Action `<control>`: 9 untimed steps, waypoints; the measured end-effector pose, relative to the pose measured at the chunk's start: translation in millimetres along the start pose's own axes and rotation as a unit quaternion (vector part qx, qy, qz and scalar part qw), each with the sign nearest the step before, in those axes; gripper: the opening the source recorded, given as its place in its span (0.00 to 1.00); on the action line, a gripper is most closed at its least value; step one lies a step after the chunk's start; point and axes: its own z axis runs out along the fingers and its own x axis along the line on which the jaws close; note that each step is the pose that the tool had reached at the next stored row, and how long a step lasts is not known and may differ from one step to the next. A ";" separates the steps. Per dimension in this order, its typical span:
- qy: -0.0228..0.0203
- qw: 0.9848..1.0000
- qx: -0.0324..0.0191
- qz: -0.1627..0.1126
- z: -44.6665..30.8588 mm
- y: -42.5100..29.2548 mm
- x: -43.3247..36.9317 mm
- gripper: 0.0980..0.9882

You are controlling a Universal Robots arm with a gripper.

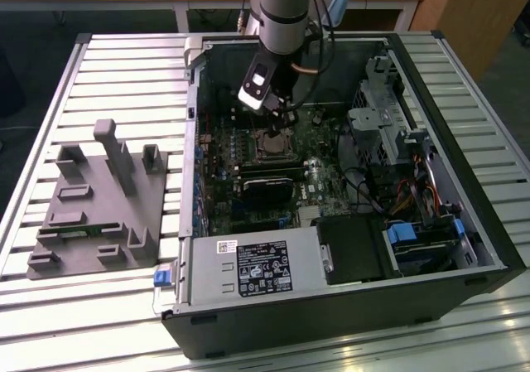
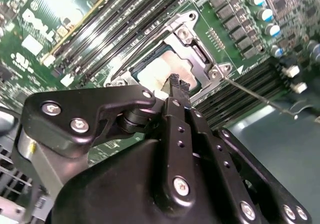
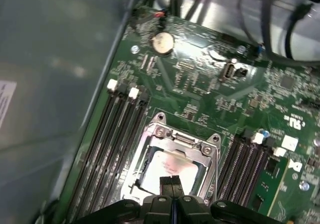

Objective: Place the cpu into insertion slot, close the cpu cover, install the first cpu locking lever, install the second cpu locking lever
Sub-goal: 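Close the cpu cover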

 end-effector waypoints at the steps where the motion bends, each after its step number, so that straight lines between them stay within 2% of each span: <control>1: 0.000 1.000 0.000 -0.009 0.0 0.0 0.0 0.01; 5: 0.001 0.999 0.002 -0.046 0.0 0.0 0.0 0.01; 9: 0.001 0.997 0.004 -0.082 0.0 0.0 0.0 0.01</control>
